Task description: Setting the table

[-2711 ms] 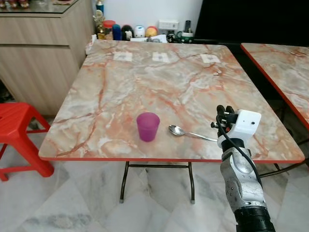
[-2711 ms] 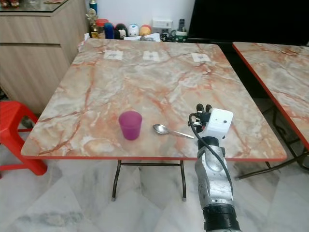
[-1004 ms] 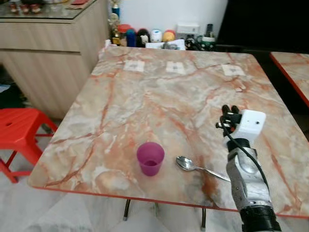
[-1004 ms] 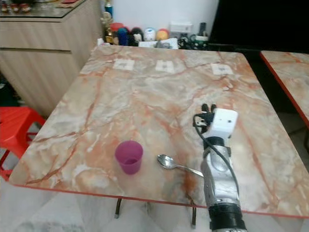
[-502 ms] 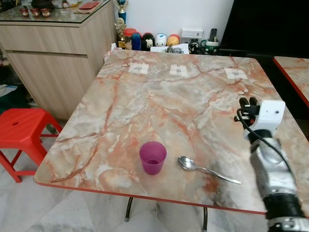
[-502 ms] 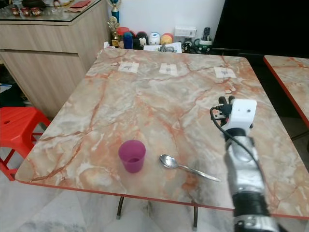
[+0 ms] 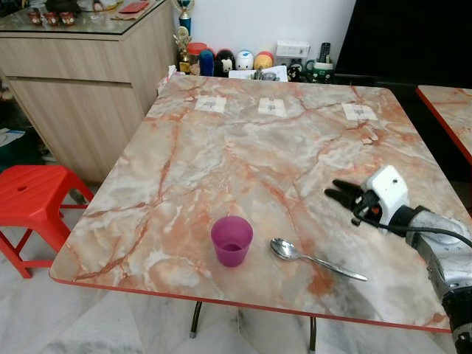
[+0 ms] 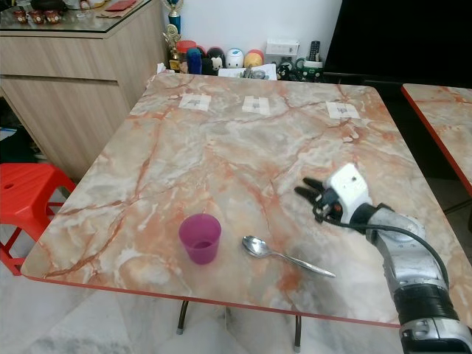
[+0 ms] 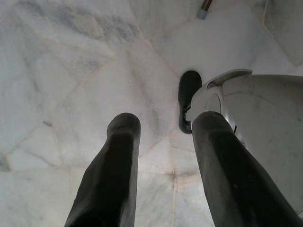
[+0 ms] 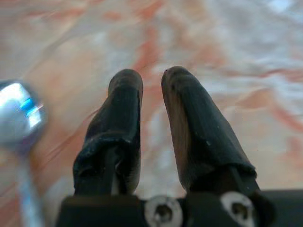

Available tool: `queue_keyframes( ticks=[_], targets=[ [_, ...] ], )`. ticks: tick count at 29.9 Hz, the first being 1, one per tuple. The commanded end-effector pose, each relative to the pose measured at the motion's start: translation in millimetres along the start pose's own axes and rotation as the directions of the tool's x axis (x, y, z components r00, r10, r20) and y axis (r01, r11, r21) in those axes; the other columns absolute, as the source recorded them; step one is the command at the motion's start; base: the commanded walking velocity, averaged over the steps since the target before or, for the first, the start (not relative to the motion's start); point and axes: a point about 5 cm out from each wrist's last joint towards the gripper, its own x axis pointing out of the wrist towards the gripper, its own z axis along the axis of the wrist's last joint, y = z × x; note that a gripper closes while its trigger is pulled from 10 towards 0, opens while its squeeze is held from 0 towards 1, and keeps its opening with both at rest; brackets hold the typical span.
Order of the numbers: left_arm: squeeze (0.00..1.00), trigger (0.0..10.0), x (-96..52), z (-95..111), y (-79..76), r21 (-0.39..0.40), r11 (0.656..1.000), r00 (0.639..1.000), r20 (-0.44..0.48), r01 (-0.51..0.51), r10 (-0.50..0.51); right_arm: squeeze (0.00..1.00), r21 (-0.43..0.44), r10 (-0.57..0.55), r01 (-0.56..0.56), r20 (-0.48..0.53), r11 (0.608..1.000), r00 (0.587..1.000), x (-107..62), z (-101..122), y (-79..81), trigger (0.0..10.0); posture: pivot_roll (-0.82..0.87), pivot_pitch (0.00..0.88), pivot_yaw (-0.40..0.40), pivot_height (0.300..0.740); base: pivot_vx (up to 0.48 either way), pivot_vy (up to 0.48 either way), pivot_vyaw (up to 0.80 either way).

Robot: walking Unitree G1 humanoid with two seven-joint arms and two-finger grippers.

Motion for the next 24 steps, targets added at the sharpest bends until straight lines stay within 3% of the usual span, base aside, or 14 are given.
queue_keyframes(
  ticks=[1,2,3,7,8,9,10,13,14,17,18,20,21,24],
  targets=[
    [0.00,10.0,-3.1,-10.8,1.5,-0.004,1.000,0.999,-0.040,-0.007,0.006,0.50,0.048,0.097,-0.095,-0.026,0.994,0.995,1.8,-11.3,9.5,10.0,0.09,0.132,-0.035,0.740,0.000,0.000,0.00],
    [0.00,10.0,-3.3,-11.2,1.6,-0.004,1.000,0.999,-0.040,-0.007,0.007,0.50,0.068,0.132,-0.130,-0.036,0.989,0.991,2.8,-16.0,13.8,10.0,0.09,0.132,-0.035,0.740,0.000,0.000,0.00],
    [0.00,10.0,-3.3,-11.3,1.6,-0.004,1.000,0.999,-0.041,-0.007,0.007,1.00,0.075,0.150,-0.146,-0.045,0.986,0.988,3.3,-19.1,16.1,10.0,0.10,0.130,-0.035,0.740,0.000,0.000,0.00],
    [0.00,10.0,-3.7,-12.1,2.2,-0.004,1.000,0.999,-0.042,-0.009,0.009,1.00,0.085,0.184,-0.179,-0.055,0.980,0.981,4.4,-23.8,20.2,10.0,0.10,0.124,-0.030,0.740,0.000,0.000,0.00],
    [0.00,10.0,-4.0,-12.7,2.7,-0.002,1.000,0.999,-0.044,-0.010,0.010,0.72,0.088,0.201,-0.196,-0.050,0.977,0.978,5.2,-24.2,21.0,10.0,0.10,0.122,-0.029,0.740,0.000,0.000,0.00],
    [0.00,10.0,-4.1,-12.9,2.8,-0.001,1.000,0.999,-0.044,-0.010,0.010,0.72,0.089,0.205,-0.201,-0.050,0.976,0.977,5.5,-24.3,21.2,10.0,0.10,0.122,-0.028,0.740,0.000,0.000,0.00],
    [0.00,10.0,-4.1,-13.0,3.0,0.000,1.000,0.999,-0.045,-0.010,0.010,0.00,0.072,0.206,-0.201,-0.077,0.977,0.975,5.9,-26.3,21.3,10.0,0.10,0.121,-0.027,0.740,0.000,0.000,0.00],
    [0.00,10.0,-4.4,-13.4,3.5,0.003,1.000,0.999,-0.046,-0.008,0.009,0.00,0.062,0.218,-0.212,-0.117,0.975,0.969,6.9,-29.5,20.7,10.0,0.10,0.122,-0.026,0.740,0.000,0.000,0.00],
    [0.00,10.0,-4.4,-13.4,3.7,0.004,1.000,0.999,-0.047,-0.008,0.008,0.79,0.076,0.250,-0.244,-0.100,0.967,0.963,7.4,-27.7,21.6,10.0,0.10,0.122,-0.026,0.740,0.000,0.000,0.00],
    [0.00,10.0,-4.4,-13.5,3.8,0.004,1.000,0.999,-0.047,-0.008,0.008,0.79,0.080,0.260,-0.253,-0.094,0.964,0.961,7.5,-27.0,21.9,10.0,0.11,0.124,-0.026,0.740,0.000,0.000,0.00],
    [0.00,10.0,-4.5,-13.5,3.9,0.004,1.000,0.999,-0.047,-0.008,0.008,1.00,0.075,0.271,-0.265,-0.090,0.961,0.958,7.7,-26.0,22.1,10.0,0.11,0.126,-0.026,0.740,0.000,0.000,0.00],
    [0.00,10.0,-4.5,-13.5,4.3,0.004,1.000,0.999,-0.046,-0.009,0.010,0.76,0.062,0.258,-0.253,-0.089,0.966,0.962,9.2,-24.0,19.9,10.0,0.11,0.128,-0.025,0.740,0.000,0.000,0.00],
    [0.00,10.0,-4.5,-13.5,4.3,0.003,1.000,0.999,-0.047,-0.010,0.010,0.00,0.061,0.260,-0.255,-0.086,0.965,0.962,9.4,-23.6,19.9,10.0,0.11,0.128,-0.025,0.740,0.000,0.000,0.00],
    [0.00,10.0,-4.5,-13.5,4.4,0.002,1.000,0.999,-0.046,-0.011,0.011,0.00,0.062,0.276,-0.272,-0.072,0.960,0.958,9.4,-22.2,20.0,10.0,0.11,0.138,-0.024,0.740,0.000,0.000,0.00]
  ],
)
